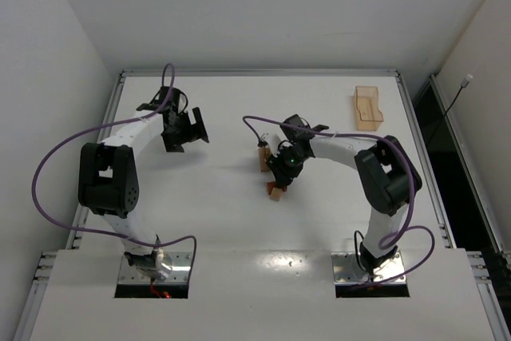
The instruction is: Build the wood block tower
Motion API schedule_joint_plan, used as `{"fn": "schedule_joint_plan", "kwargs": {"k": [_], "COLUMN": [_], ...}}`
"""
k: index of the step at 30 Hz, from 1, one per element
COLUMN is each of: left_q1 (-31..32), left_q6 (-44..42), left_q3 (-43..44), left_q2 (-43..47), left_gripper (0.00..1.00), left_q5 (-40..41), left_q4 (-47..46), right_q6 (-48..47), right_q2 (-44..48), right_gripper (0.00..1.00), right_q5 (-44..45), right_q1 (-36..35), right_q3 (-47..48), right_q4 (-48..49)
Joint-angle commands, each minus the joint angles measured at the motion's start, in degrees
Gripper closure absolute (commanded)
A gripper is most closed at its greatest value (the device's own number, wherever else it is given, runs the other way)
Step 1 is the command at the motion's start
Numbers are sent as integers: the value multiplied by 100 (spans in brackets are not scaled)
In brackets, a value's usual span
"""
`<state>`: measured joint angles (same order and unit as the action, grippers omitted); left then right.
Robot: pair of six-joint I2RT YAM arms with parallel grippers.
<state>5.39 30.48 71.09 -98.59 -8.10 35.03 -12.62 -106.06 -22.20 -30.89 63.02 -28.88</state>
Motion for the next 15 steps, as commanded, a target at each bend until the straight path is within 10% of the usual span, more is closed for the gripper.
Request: {"fn": "schedule_joint_plan", "kwargs": {"k": [1,9,15], "left_q1": [-99,-99,-99], "left_q6": [55,107,107], "left_q3": [195,142,37], "left_q2": [32,32,155], "left_gripper": [10,10,10], "left_q5": [-78,-78,-78], "left_q4": [-101,-101,-154], "right_q6": [-109,-162,-162], "right_q2": [6,234,630], "right_gripper": [69,100,100], "right_q5": [57,171,295], "right_q1": [-48,-48,-101], "right_q3": [43,-185,-527], "right_q4": [190,243,365]}}
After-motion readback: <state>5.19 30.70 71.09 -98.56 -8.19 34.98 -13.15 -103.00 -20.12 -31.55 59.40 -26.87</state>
